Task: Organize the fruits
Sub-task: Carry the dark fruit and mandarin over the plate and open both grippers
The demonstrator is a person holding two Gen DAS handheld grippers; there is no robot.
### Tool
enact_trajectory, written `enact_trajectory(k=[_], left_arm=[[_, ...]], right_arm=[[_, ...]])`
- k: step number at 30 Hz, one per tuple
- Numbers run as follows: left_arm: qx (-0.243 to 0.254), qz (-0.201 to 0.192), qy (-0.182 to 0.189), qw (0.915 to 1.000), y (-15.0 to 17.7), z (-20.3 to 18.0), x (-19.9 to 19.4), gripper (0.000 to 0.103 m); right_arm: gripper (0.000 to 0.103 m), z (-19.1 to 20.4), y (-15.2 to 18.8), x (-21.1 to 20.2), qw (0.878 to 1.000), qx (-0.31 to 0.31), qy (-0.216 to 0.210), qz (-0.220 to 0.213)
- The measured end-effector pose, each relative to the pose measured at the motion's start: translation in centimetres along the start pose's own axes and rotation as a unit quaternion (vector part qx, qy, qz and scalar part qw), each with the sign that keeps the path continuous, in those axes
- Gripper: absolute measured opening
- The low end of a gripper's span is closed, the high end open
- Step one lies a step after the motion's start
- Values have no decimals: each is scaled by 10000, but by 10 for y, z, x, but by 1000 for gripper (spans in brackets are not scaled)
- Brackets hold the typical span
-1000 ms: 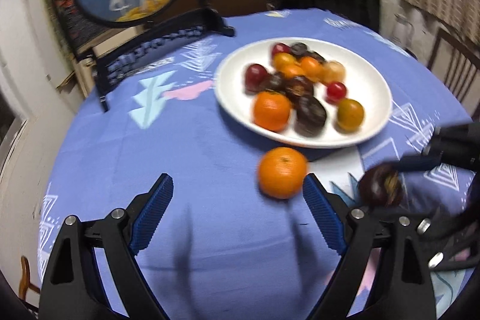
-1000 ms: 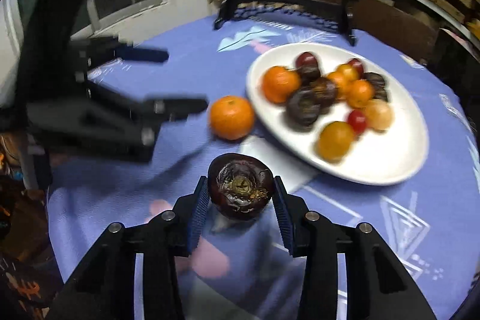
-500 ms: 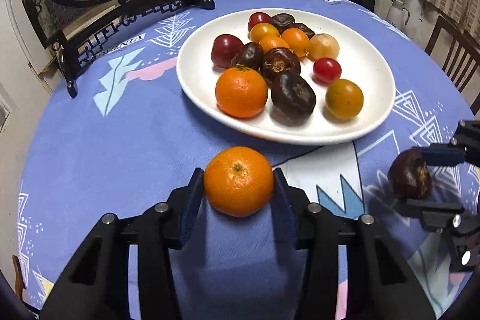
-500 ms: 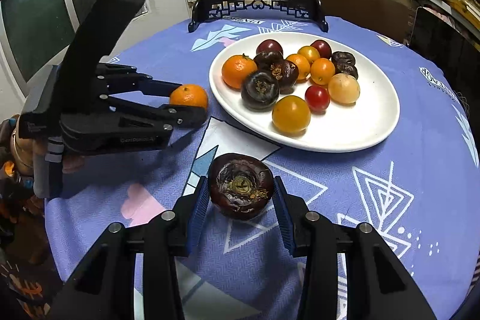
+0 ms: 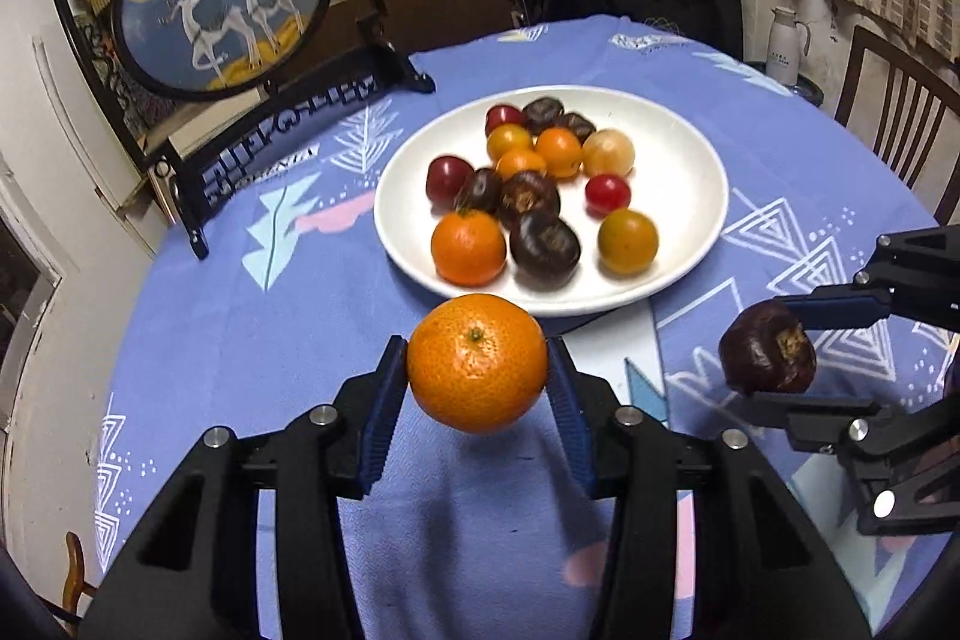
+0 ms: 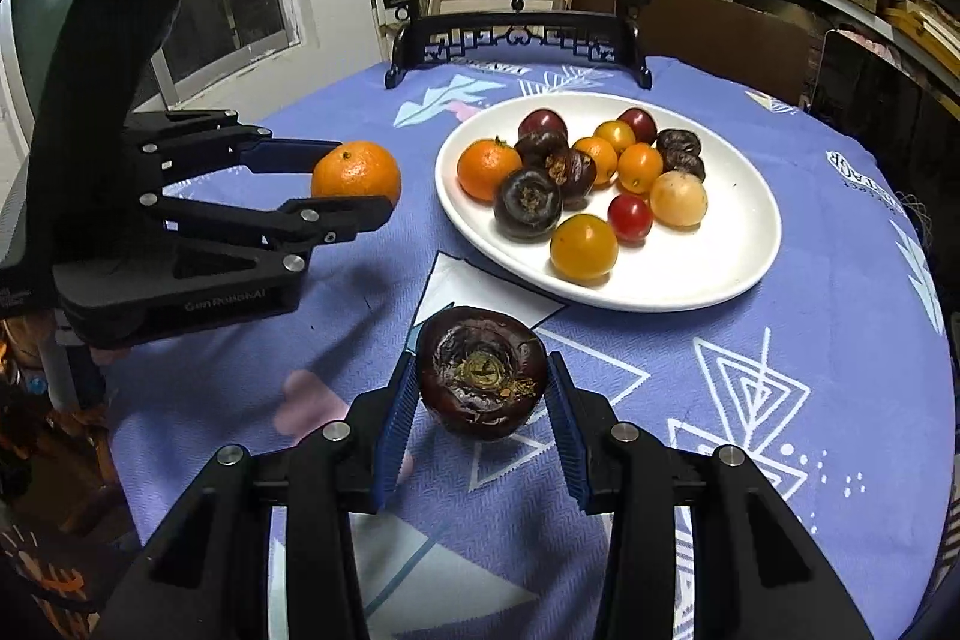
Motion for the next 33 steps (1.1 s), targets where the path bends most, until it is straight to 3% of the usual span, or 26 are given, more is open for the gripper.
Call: enact_trajectory(k=[11, 21, 33], left_arm=[[24, -179, -8, 9998, -14, -19, -14, 45], [-155, -533, -213, 9982, -55, -16, -13, 46], [-220, -555, -195, 9980, -91, -16, 15, 46]], right_arm=[[43, -12, -1, -21, 9997, 89, 92, -226], [43, -46, -36, -48, 9964, 221, 364, -733], [43, -85, -67, -38, 9933, 522, 434, -933]])
Point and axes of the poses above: each gripper's, at about its wrist camera, not at the fingertips, and x roughly the way its jaws point, z to its left, y to its underside, the point moved 5 cm from there along x, roughly the way its jaws point, and after that the axes turned 6 degrees about -x, right-handed, at the moved point
